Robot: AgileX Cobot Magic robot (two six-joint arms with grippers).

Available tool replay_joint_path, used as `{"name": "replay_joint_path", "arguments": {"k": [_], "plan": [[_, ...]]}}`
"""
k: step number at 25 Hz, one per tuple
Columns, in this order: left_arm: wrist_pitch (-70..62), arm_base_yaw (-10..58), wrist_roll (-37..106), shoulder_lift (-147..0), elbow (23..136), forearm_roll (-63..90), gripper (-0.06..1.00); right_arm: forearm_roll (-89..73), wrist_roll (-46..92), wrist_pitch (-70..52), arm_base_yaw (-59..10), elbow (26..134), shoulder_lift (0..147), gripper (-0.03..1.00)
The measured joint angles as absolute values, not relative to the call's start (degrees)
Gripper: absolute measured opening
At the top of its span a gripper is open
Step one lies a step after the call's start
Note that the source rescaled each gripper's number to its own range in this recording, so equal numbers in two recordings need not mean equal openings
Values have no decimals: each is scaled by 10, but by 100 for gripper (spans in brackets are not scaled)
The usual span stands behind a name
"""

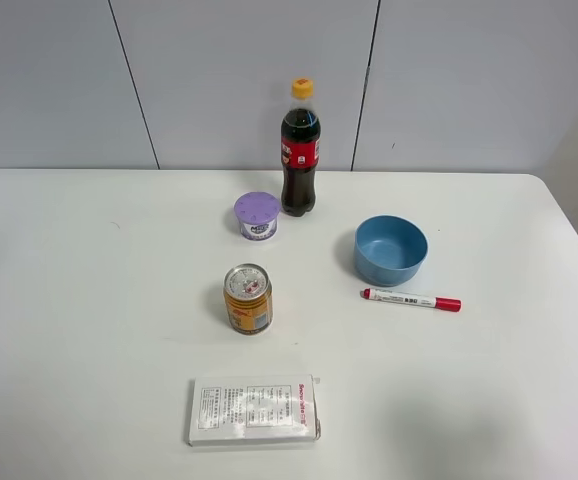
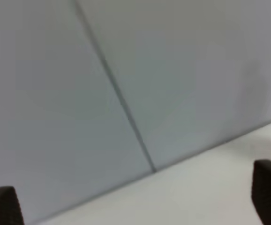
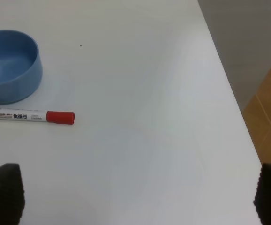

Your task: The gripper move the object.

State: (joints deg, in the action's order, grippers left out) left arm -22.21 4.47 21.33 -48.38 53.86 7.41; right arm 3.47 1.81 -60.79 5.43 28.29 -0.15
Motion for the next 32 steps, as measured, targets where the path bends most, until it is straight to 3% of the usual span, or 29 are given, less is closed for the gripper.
{"name": "replay_joint_path", "arguments": {"k": [5, 13, 19, 32], "plan": [[-268, 2, 212, -258, 412, 125, 100, 35, 18, -608, 54, 283, -2, 100], [-453, 0, 151, -44, 380, 124, 100, 35, 18, -608, 54, 283, -2, 100], [-547, 0, 135, 2, 380, 109, 100, 35, 18, -608, 54, 283, -2, 100], [-599, 0, 89, 4, 301, 54, 100, 35, 18, -608, 54, 283, -2, 100]]}}
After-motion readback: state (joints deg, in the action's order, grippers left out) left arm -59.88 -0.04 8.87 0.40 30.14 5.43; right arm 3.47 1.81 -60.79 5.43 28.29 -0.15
